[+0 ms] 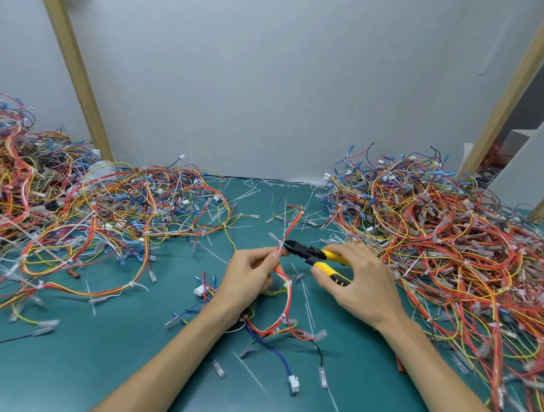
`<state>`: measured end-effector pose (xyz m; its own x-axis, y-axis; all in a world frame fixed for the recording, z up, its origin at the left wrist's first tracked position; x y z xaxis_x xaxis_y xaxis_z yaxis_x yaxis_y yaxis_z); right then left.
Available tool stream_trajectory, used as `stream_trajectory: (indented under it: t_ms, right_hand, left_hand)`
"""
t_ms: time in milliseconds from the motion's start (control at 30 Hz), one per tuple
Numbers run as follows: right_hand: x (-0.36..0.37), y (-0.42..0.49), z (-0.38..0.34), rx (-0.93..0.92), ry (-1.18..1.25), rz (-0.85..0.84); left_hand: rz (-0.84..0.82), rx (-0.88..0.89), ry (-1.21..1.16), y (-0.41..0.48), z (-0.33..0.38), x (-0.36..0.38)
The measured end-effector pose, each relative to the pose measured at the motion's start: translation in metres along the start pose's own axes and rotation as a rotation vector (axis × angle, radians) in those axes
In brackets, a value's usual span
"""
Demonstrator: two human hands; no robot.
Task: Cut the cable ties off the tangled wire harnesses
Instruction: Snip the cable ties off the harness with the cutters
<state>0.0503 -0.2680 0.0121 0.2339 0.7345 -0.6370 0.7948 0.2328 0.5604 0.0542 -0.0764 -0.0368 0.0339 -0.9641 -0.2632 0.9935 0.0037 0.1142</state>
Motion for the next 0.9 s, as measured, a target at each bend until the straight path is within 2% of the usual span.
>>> stream_trajectory:
  t_ms: [200, 900]
  right_hand:
    - [0.0038, 0.0008, 0.0012, -0.008, 0.011, -0.024]
    - [0.0008, 0.0021, -0.0038, -0.029, 0.029, -0.003]
  left_hand:
    - [0.04, 0.012, 0.147, -0.0014, 0.0018, -0.0018]
    - [0.033, 0.012, 0.18, -0.0031, 0.0041, -0.0027]
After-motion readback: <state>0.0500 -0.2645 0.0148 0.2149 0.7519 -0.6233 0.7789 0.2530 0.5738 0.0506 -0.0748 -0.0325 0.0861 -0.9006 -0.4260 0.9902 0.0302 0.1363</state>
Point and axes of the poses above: each hand's wrist, its own y-axis towards the middle knuckle, its own x-axis out of the palm, z = x × y, the point moved 9 cm from there along y, towards the middle knuckle, and after that the axes turned 14 degrees about y, right-handed, at the moved point
